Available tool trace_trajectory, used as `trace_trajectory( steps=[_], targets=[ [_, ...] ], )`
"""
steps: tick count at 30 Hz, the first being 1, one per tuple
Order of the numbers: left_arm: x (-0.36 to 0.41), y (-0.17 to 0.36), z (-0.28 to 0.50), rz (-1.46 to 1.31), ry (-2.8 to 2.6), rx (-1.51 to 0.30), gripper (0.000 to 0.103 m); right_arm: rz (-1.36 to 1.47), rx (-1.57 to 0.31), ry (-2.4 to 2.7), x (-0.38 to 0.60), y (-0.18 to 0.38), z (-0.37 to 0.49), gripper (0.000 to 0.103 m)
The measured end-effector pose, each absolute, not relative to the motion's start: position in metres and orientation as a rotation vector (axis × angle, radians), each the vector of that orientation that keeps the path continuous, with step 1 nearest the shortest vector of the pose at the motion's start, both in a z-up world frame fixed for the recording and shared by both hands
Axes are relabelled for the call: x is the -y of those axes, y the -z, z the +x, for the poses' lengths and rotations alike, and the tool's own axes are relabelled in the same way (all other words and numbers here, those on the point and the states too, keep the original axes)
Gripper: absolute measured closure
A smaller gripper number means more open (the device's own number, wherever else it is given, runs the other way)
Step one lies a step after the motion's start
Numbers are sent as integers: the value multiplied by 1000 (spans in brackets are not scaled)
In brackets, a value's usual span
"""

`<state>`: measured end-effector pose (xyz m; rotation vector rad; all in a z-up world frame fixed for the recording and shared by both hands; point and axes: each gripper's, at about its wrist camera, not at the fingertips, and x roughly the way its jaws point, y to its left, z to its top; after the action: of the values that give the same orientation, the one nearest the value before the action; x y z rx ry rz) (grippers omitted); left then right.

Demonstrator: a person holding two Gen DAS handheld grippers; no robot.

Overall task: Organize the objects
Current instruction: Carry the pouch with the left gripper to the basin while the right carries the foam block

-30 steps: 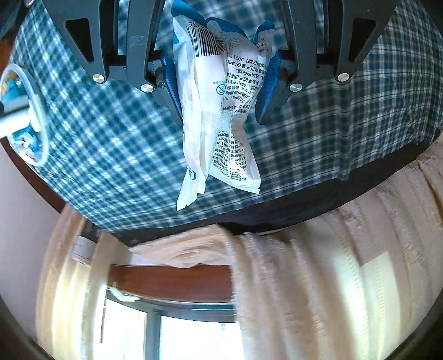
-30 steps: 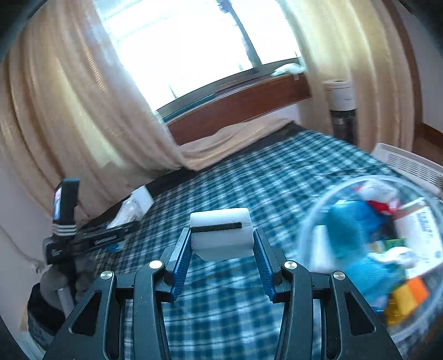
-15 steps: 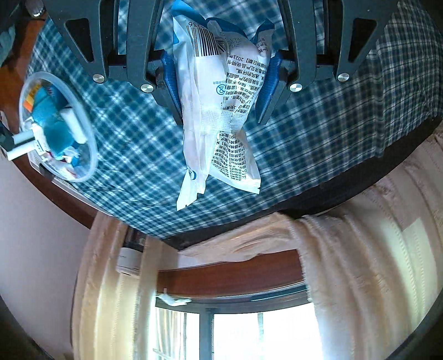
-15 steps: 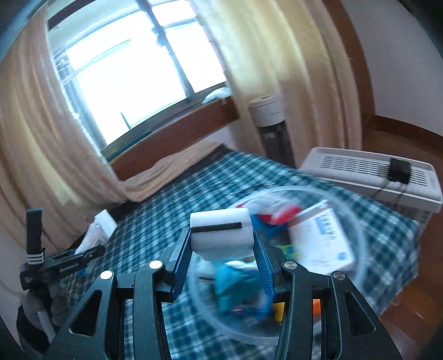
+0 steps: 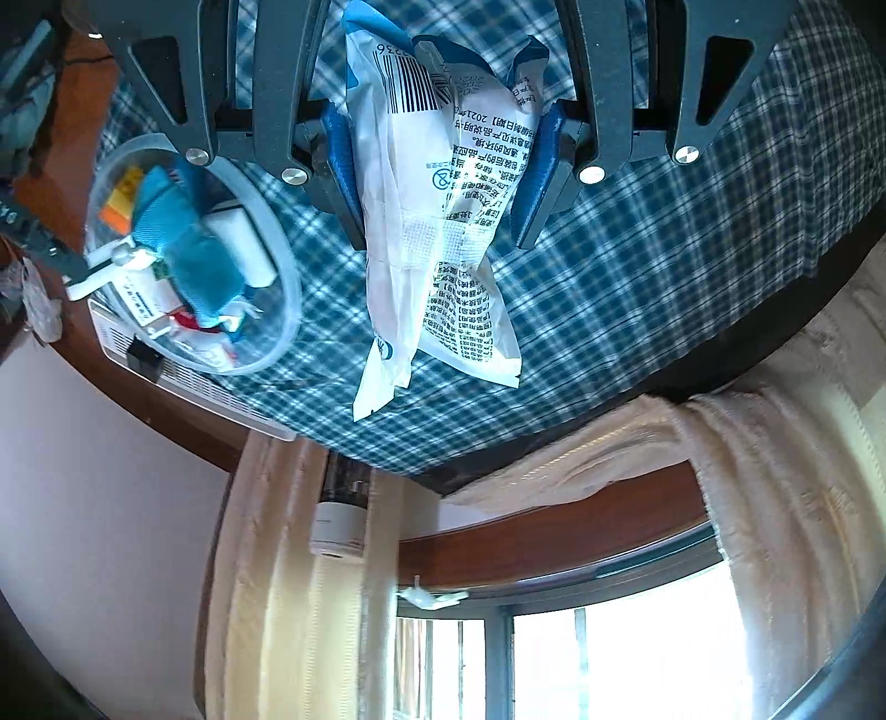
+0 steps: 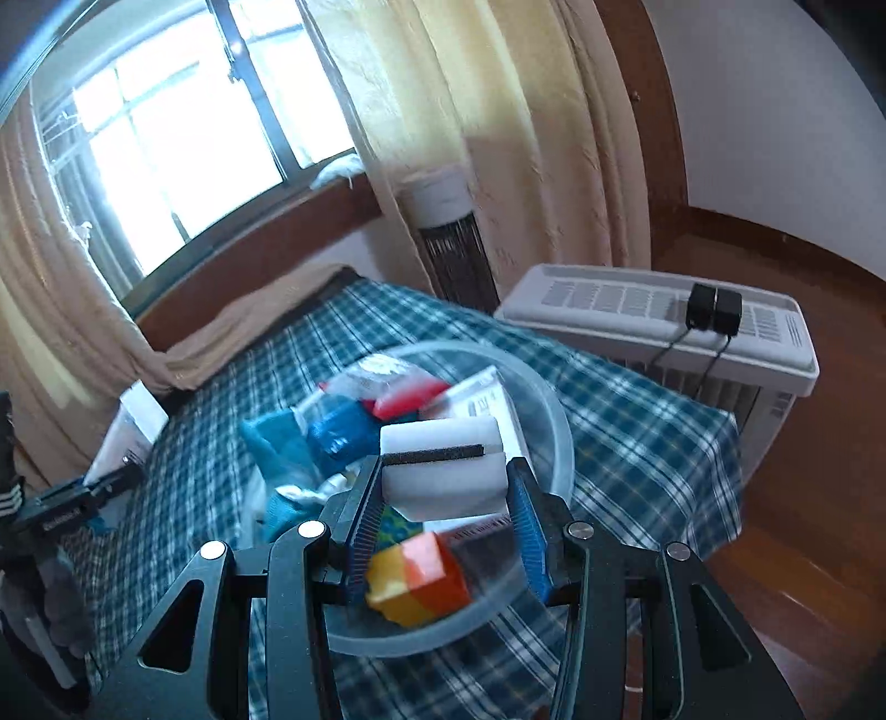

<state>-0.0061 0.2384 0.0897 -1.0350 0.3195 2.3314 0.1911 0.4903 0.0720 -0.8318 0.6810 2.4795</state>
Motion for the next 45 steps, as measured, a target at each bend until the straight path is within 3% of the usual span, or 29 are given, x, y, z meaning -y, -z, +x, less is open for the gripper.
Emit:
trace_trajectory(
  steps=[17,23,45],
  targets=[
    [-260,-97,16,-988,-2285,-340,49,-926,-601,-2490,-487,-66,176,57],
    [-268,-98,19,-992,-2259,-342,49,-908,-665,-2461,-501,-60,168,48],
    [-314,-100,34,-991,-2172,-371,49,-782,-812,-2524,-539,-56,148,40]
  ],
)
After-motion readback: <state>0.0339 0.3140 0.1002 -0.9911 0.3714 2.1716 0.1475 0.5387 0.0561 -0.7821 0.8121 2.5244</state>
